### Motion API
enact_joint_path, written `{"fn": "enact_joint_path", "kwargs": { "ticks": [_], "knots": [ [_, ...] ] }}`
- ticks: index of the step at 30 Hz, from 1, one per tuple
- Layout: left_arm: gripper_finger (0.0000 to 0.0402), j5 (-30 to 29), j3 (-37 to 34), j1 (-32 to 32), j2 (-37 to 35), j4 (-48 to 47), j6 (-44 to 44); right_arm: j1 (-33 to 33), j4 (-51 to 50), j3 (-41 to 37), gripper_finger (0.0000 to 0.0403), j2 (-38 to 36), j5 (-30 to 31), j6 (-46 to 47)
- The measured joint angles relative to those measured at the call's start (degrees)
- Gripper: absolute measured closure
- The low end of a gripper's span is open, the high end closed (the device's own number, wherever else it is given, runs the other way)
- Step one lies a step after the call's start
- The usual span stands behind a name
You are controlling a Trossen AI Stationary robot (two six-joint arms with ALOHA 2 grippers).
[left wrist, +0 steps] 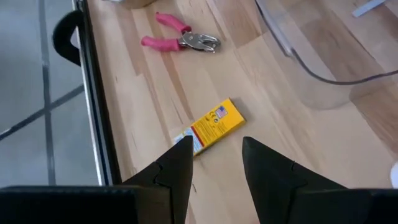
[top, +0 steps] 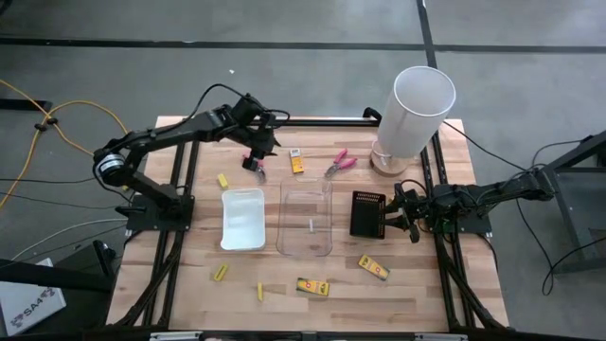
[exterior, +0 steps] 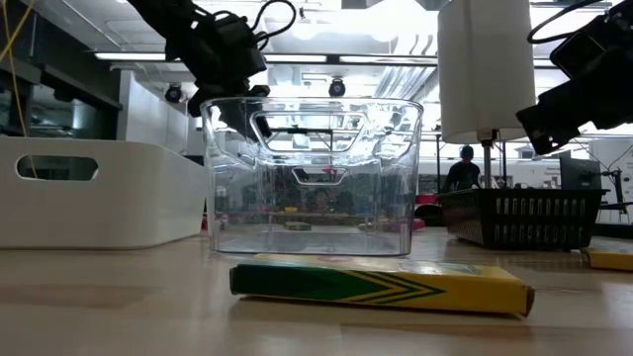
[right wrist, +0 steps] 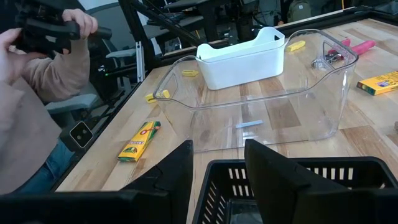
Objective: Pick & Place School Supplies
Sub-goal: Put the crayon box into the white bin
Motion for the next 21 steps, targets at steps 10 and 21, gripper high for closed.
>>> {"fn": "enact_joint_path", "kwargs": {
  "ticks": [10,21],
  "knots": [
    [0.0269,-0.41,9.34,-2.57,4.49,-4.33,-4.15,0.01,0.0,0.0,0.0266,-0.01,0.0,0.01],
    [0.0269,-0.57,26.79,-3.25,18.37,-20.91,6.65,0.01,0.0,-0.01,0.0266,0.01,0.0,0.01]
  ]
}}
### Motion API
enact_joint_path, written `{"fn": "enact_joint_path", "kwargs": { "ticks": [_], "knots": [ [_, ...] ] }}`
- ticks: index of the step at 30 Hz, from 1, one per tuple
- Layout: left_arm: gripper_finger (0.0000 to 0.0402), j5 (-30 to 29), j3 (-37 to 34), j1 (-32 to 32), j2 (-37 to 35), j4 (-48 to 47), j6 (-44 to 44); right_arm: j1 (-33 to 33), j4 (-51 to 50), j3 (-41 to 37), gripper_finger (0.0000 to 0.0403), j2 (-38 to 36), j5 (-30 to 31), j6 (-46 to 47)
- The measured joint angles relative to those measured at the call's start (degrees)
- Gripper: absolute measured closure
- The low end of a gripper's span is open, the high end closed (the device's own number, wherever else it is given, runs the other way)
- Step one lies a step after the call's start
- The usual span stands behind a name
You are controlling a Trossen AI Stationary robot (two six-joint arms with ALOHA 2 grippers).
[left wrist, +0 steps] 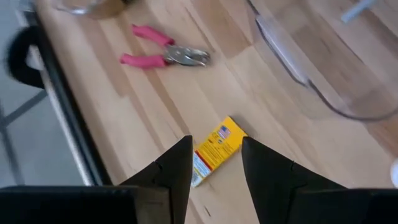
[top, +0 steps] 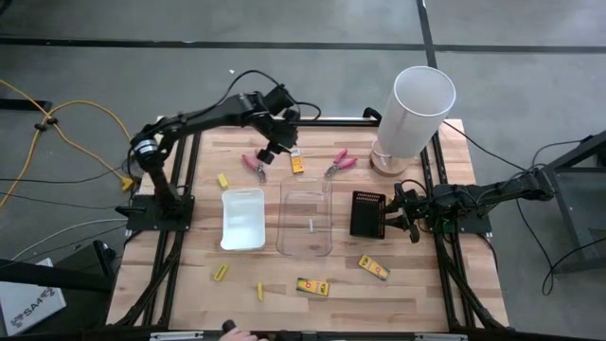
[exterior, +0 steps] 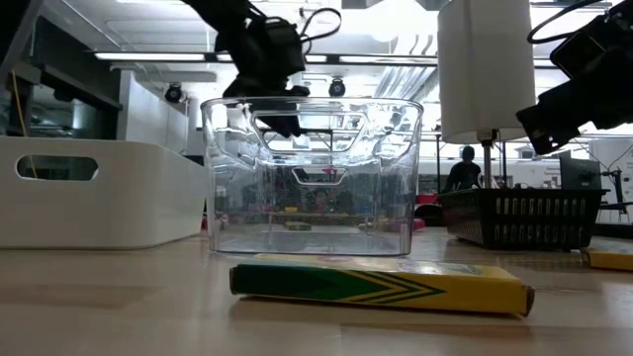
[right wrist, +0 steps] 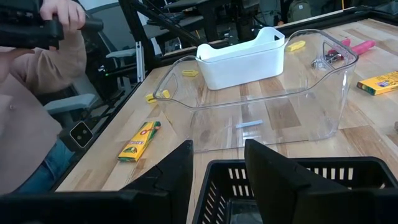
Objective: Pick & Place School Supplies
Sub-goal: Put the crayon box into the white bin
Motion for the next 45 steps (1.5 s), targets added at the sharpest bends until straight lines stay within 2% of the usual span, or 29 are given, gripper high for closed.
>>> {"fn": "enact_joint_path", "kwargs": {
  "ticks": [3,6,11,15,20,22,25,27,39,45],
  "knots": [
    [0.0269,-0.88,1.61,0.08,1.46,-3.16,3.7,-0.01,0.0,0.01,0.0266,0.0,0.0,0.0],
    [0.0269,-4.29,1.93,0.17,1.87,-4.15,6.22,-0.01,0.0,-0.01,0.0266,0.0,0.0,-0.01],
    [0.0269,-8.02,1.93,-0.25,1.87,-5.74,7.57,0.01,0.0,0.01,0.0266,0.0,0.0,0.01],
    [0.0269,-7.8,1.95,-1.2,1.87,-5.43,6.26,0.0,0.0,-0.01,0.0266,0.0,0.0,0.01],
    [0.0269,-7.55,1.95,-2.44,1.87,-3.85,0.09,0.0,0.0,0.01,0.0266,0.0,0.0,0.01],
    [0.0269,-5.62,1.95,-2.91,1.87,-3.18,-0.35,-0.01,0.0,0.01,0.0266,0.0,0.0,0.01],
    [0.0269,-1.32,1.93,-3.28,1.87,-2.98,3.31,0.01,0.0,0.0,0.0266,0.0,0.0,0.0],
    [0.0269,-0.57,1.93,-3.34,1.87,-2.72,6.0,0.01,0.0,0.01,0.0266,0.0,0.0,0.02],
    [0.0269,-2.18,1.87,-1.0,9.73,-2.24,14.37,-0.01,0.14,-0.01,0.0266,-0.01,0.0,0.01],
    [0.0269,-3.88,1.89,-2.14,10.33,-1.67,13.77,0.02,0.22,0.01,0.0266,0.0,0.0,0.01]
  ]
}}
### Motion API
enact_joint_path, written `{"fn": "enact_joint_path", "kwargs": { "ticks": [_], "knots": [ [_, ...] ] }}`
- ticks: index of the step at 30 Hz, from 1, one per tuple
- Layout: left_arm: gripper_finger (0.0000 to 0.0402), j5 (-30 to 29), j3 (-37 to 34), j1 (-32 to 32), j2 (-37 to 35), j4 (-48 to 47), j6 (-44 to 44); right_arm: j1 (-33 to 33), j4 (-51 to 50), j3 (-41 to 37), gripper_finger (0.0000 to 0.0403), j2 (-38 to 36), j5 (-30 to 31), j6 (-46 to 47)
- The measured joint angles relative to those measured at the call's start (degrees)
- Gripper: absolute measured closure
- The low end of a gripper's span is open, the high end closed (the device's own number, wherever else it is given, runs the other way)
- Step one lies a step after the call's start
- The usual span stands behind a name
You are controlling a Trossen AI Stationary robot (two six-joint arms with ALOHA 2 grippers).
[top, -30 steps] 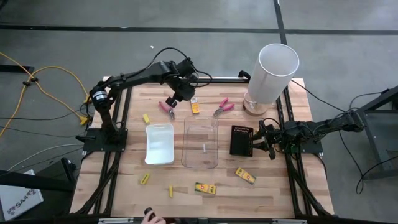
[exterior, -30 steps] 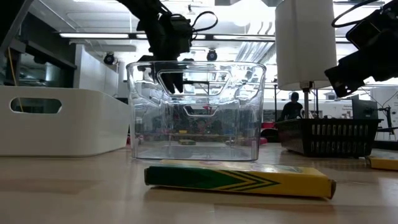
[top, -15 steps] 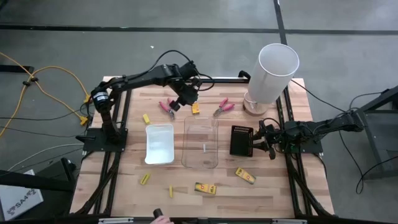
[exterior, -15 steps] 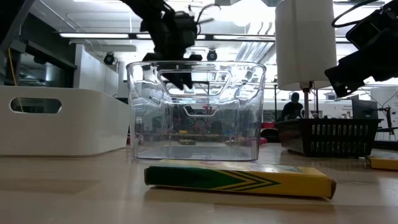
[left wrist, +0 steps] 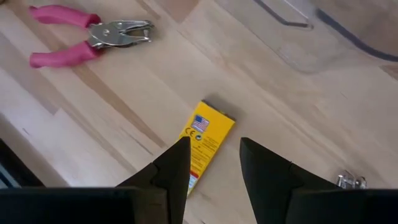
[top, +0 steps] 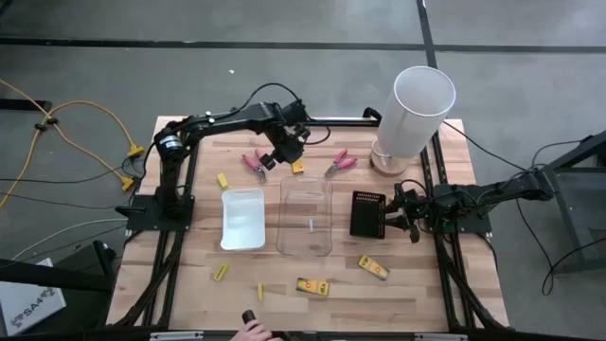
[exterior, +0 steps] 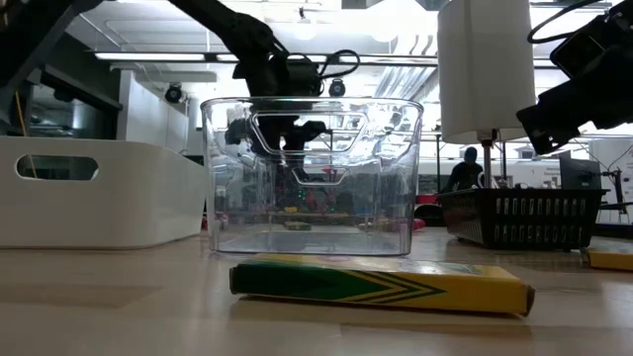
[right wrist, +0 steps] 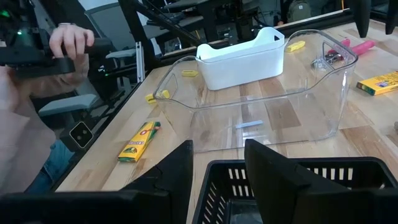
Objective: Pick & Place School Supplies
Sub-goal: Put the crayon box into the white bin
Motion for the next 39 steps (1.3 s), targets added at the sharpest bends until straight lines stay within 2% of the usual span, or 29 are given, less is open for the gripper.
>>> {"fn": "enact_joint_path", "kwargs": {
  "ticks": [8,21,28,39],
  "knots": [
    [0.0269,-1.08,0.0,-0.44,0.0,0.39,-5.32,-0.02,0.05,0.0,0.0266,0.0,0.02,0.0],
    [0.0269,-0.68,-0.01,-0.84,2.43,-3.28,1.75,-0.02,0.11,-0.02,0.0266,-0.02,0.02,0.0],
    [0.0269,-4.16,0.0,-0.79,3.02,-3.83,2.72,0.0,0.0,0.0,0.0266,-0.02,0.0,-0.02],
    [0.0269,-4.97,1.75,-0.85,3.57,-2.97,6.82,0.0,-0.11,0.0,0.0266,-0.02,-0.02,-0.02]
  ]
}}
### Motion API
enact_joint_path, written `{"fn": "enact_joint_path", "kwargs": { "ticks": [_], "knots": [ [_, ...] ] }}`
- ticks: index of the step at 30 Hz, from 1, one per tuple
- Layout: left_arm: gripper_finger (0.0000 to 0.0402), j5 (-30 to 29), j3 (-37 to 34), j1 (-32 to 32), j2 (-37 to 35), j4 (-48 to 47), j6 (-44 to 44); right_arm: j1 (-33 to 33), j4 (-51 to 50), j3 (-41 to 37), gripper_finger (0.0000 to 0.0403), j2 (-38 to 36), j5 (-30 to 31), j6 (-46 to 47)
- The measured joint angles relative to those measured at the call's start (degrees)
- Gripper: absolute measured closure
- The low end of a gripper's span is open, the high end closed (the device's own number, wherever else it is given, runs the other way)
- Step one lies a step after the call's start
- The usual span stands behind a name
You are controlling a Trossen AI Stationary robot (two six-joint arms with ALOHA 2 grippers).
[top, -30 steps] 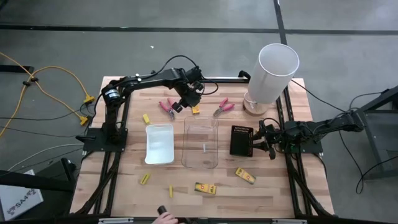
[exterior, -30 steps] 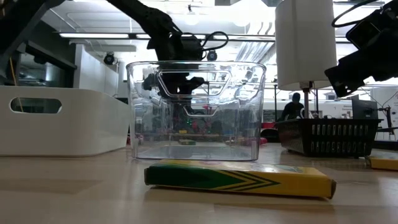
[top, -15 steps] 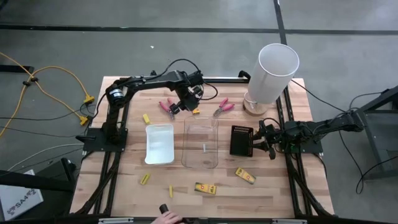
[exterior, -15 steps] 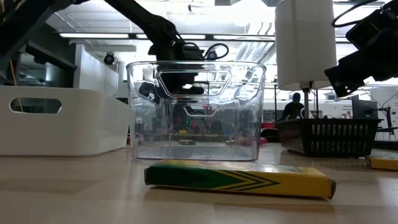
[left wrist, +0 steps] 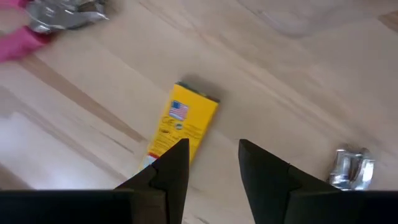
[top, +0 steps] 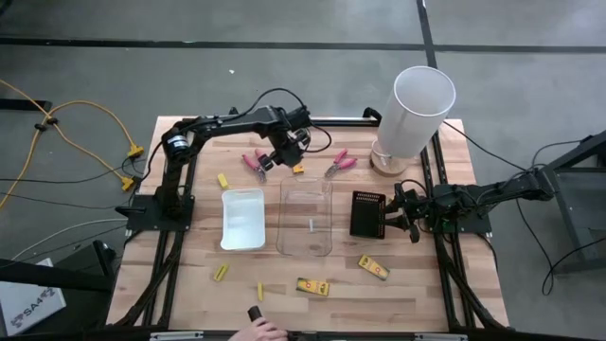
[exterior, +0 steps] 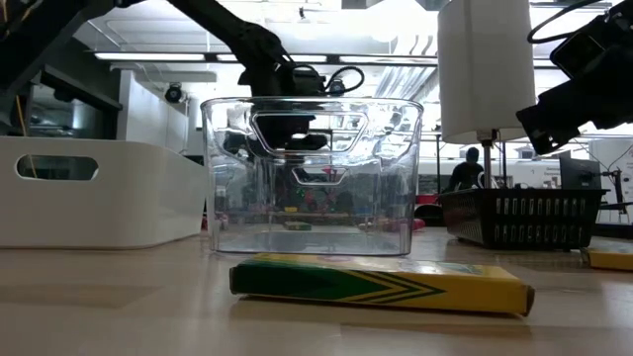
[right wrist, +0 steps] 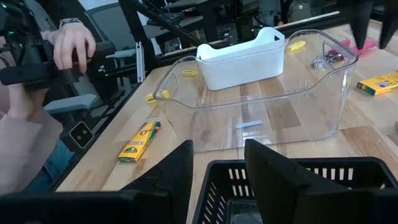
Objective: Pick & Place School Supplies
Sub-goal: Put the crayon box into the white bin
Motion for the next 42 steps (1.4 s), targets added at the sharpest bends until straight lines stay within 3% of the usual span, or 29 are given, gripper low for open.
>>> {"fn": "enact_joint_path", "kwargs": {
  "ticks": [12,21,33,42],
  "knots": [
    [0.0269,0.89,0.68,-1.49,1.9,1.6,7.58,0.0,-0.04,0.0,0.0266,0.0,0.0,0.02],
    [0.0269,0.92,5.67,-1.7,5.61,0.58,7.64,0.0,0.09,0.0,0.0266,0.0,0.02,0.0],
    [0.0269,0.14,5.94,-1.62,5.61,-2.27,1.91,-0.02,0.15,0.0,0.0266,0.01,0.03,0.0],
    [0.0269,4.0,5.89,-0.87,6.82,-3.03,4.42,0.0,0.17,0.0,0.0266,0.0,0.04,0.02]
  ]
}}
